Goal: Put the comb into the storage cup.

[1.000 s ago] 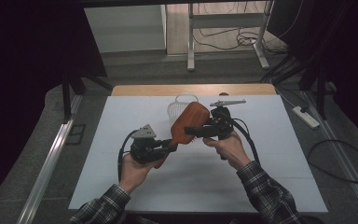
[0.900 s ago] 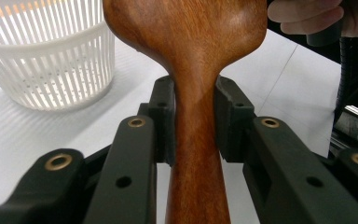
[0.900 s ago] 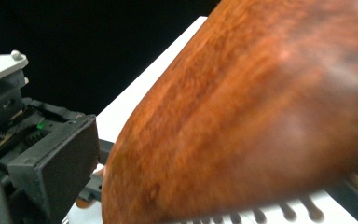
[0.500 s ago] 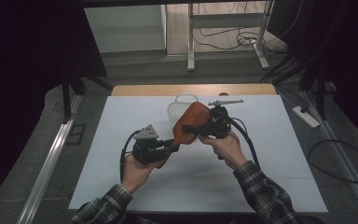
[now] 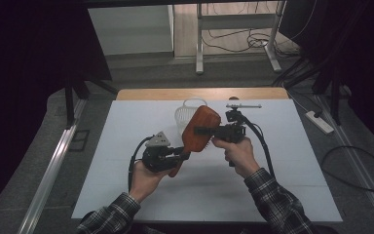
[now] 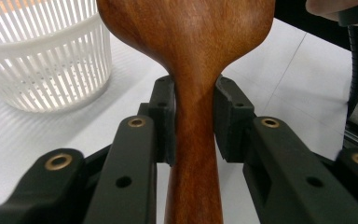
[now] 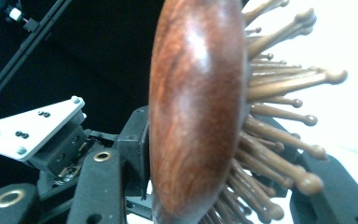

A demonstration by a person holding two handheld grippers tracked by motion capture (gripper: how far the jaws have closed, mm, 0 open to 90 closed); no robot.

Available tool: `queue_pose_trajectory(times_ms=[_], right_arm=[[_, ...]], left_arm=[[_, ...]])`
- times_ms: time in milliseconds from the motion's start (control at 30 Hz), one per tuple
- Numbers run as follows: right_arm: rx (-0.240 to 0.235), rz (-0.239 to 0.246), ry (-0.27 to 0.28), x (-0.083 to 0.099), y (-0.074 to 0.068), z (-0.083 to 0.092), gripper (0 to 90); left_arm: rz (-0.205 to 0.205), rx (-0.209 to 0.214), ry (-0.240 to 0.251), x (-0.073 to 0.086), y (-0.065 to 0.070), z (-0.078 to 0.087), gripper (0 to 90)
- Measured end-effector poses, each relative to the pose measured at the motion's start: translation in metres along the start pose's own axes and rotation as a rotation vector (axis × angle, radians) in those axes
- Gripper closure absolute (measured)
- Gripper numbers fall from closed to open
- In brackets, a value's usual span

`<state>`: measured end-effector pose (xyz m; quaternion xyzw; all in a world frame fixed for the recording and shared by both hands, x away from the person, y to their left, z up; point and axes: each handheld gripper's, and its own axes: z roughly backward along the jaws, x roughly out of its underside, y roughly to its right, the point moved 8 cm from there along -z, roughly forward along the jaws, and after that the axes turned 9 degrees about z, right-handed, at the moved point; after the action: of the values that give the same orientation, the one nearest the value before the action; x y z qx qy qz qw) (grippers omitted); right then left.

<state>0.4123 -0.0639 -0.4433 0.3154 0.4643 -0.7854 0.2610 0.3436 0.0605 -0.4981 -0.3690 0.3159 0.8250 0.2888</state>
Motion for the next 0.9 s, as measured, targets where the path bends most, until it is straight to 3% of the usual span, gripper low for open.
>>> queue_pose_trajectory(times_ms=[200,333,600,900], right_arm=[[-0.008,-0.021,-0.006,0.002,-0.002,0.0,53.9],[-0.011,-0.026,-0.01,0.002,-0.002,0.0,54.5],[-0.002,-0.037,0.008,-0.002,0.001,0.004,54.4],[0.015,-0.023,0.022,-0.008,0.003,0.009,54.4]], left_arm=[[0.009,0.012,-0.007,0.001,-0.001,-0.002,68.9],[0.012,0.003,-0.002,0.0,-0.003,-0.001,62.2],[0.027,-0.006,0.004,0.002,-0.008,0.002,39.6],[0.021,-0.017,-0.033,0.007,-0.009,0.004,17.5]])
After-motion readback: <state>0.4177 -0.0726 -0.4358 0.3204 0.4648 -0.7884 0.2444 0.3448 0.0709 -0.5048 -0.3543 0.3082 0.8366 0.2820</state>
